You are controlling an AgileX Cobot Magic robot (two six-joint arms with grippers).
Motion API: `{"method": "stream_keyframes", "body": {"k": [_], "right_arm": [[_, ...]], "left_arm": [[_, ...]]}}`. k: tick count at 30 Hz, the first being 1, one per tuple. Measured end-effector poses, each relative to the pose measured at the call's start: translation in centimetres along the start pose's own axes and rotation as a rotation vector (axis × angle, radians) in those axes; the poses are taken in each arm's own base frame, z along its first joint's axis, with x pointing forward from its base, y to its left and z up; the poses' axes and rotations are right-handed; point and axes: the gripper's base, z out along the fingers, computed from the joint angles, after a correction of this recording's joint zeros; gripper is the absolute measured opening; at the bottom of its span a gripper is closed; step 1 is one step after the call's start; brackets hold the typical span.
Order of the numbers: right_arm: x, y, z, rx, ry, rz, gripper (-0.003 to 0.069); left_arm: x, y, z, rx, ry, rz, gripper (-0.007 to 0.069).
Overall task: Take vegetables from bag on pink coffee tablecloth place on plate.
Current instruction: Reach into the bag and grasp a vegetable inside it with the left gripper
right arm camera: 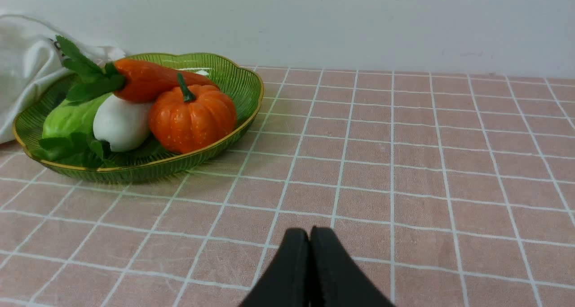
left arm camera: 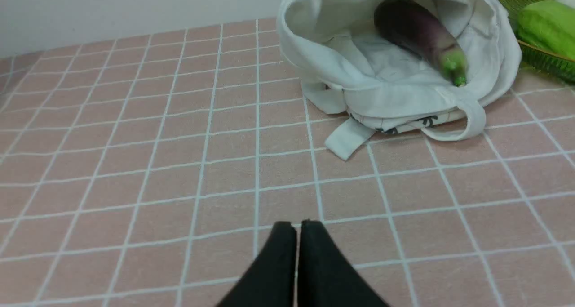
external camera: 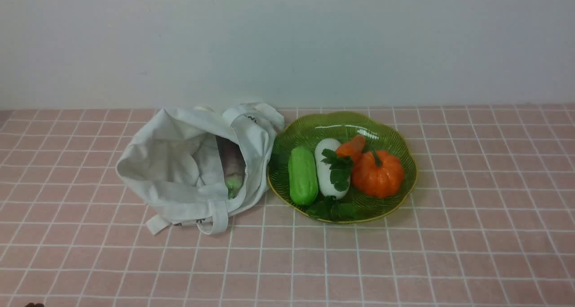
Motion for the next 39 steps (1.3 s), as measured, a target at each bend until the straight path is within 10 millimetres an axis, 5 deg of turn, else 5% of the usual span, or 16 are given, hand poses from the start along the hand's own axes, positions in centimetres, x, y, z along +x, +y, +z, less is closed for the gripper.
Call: {"method": "stream_keyframes", "body": {"k": [4, 7, 11, 31, 35, 39], "right_arm": [[0.0, 0.0, 0.0, 0.000, 0.000, 0.000, -0.0017], [0.0, 0.0, 0.0, 0.000, 0.000, 0.000, -0.0017], [0.0, 0.0, 0.0, 0.000, 0.000, 0.001, -0.0017], [0.0, 0.0, 0.0, 0.000, 0.000, 0.005, -0.0017], [0.0, 0.0, 0.0, 0.000, 0.000, 0.005, -0.0017], [0.0, 0.0, 0.0, 0.000, 0.000, 0.005, -0.0017]], "left_arm": [[0.0, -0.1, 0.0, 0.016, 0.001, -0.060, -0.0005], [-0.2, -1.2, -0.1, 0.133, 0.011, -0.459, -0.0005], [-0.6, -1.6, -0.2, 0.194, -0.013, -0.626, -0.0005], [-3.1, -1.1, -0.7, 0.139, -0.276, -0.353, -0.0005], [-8.0, -4.0, -2.3, 0.160, -0.335, -0.108, -0.0005], [-11.0, -6.2, 0.3, 0.140, -0.103, -0.052, -0.0005]]}}
